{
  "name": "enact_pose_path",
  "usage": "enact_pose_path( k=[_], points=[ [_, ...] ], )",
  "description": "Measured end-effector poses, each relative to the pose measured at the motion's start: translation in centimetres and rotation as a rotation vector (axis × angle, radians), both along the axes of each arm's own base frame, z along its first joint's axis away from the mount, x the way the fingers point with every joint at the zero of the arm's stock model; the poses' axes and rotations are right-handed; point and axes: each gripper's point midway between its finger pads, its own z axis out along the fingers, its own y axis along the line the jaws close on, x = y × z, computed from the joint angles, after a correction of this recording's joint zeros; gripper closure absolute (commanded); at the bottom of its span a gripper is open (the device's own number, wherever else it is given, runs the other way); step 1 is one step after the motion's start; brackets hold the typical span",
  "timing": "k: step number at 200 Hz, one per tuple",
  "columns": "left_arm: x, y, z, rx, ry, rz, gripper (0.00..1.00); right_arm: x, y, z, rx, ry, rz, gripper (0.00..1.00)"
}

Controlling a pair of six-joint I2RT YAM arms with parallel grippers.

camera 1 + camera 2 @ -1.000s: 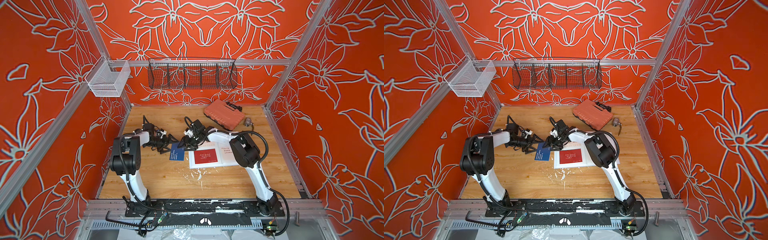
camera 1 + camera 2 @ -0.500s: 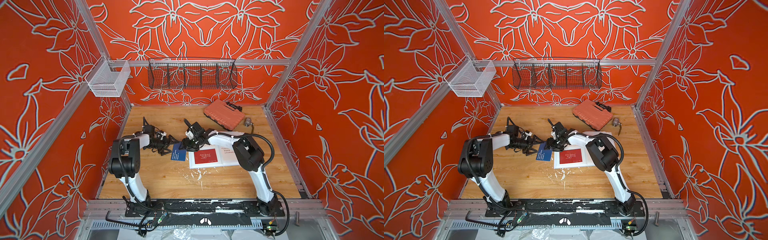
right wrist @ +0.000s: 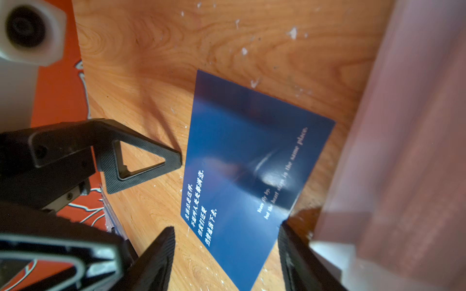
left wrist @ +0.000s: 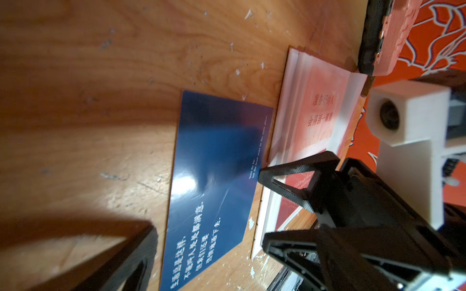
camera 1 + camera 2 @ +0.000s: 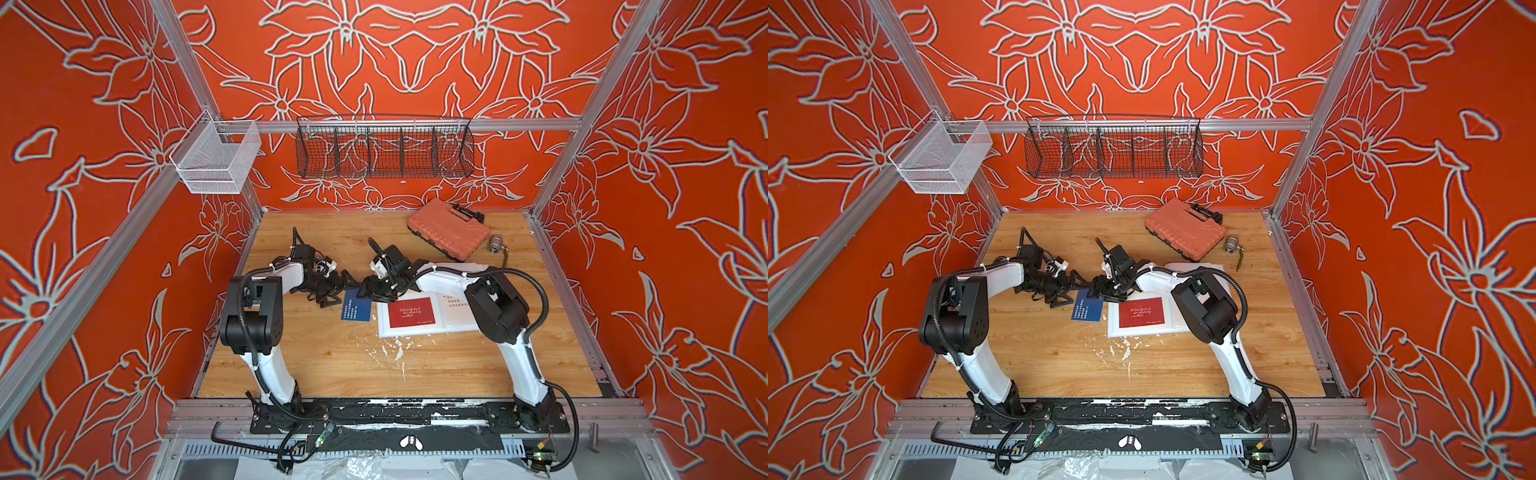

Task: Place the photos into the photo albums
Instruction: Pick up the photo at the center of the board.

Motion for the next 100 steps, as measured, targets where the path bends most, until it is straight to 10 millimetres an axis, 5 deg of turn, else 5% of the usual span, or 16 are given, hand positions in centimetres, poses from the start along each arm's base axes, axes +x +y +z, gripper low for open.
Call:
enact_pose_path(
  k=[100],
  points=[
    [0.9,-0.4,0.5,-0.098,-0.020,0.009,0.03,0.0,1.6,0.3,0.098,0.023,0.015,0.33]
  ],
)
